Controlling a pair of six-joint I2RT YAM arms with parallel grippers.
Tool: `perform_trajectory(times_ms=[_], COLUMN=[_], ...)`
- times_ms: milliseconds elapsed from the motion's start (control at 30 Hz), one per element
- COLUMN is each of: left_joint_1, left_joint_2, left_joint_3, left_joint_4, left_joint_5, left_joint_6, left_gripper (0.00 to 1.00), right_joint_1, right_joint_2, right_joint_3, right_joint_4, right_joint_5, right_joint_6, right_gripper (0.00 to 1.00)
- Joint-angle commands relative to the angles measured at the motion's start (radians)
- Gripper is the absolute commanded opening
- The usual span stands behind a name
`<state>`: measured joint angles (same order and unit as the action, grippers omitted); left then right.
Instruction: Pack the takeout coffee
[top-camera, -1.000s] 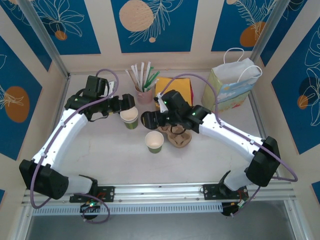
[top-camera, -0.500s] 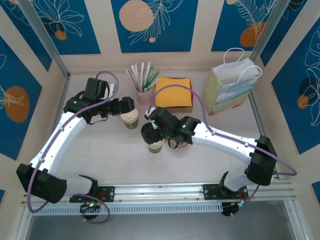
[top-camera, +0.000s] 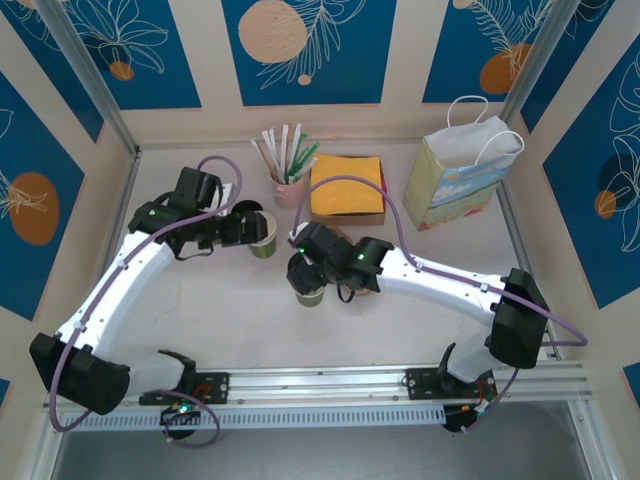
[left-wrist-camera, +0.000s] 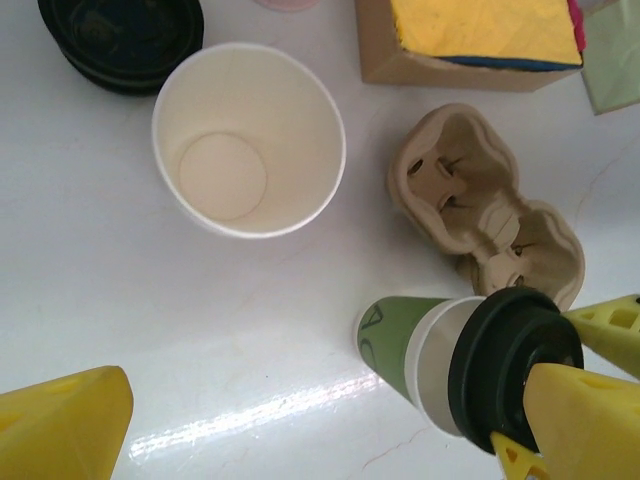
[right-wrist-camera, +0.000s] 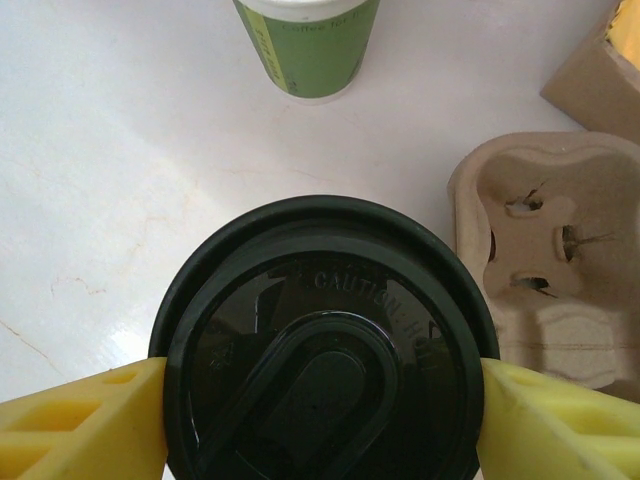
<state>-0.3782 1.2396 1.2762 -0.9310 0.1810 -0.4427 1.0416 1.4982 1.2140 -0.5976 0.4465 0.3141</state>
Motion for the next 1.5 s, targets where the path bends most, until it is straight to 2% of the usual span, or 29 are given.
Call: perform_trajectory(times_ms=[0,1000,1467], left_joint_1=[-0.008,-0.009,-0.008], left_joint_2=[-0.023,-0.018,-0.017], left_joint_3=[-0.018,-0.020,-0.021], left_joint_4=[-0.029,-0.029,-0.029], left_joint_5=[-0.021,-0.018,-0.015], left_joint_6=[0.009,0.009,0.013], left_gripper=[1.00,1.00,1.00], right_joint_1=[0.011,0.032,0.041], right_joint_2=[0.020,0.068,0.043], right_joint_3=[-0.020,-0.028,0.033], right_joint_4=[-0.018,-0.040,-0.064], right_joint_5=[0.013,0.013,0.029], right_joint_6=[-0.008,0.017,0.018], right_gripper=[0.73,0.74,0.74])
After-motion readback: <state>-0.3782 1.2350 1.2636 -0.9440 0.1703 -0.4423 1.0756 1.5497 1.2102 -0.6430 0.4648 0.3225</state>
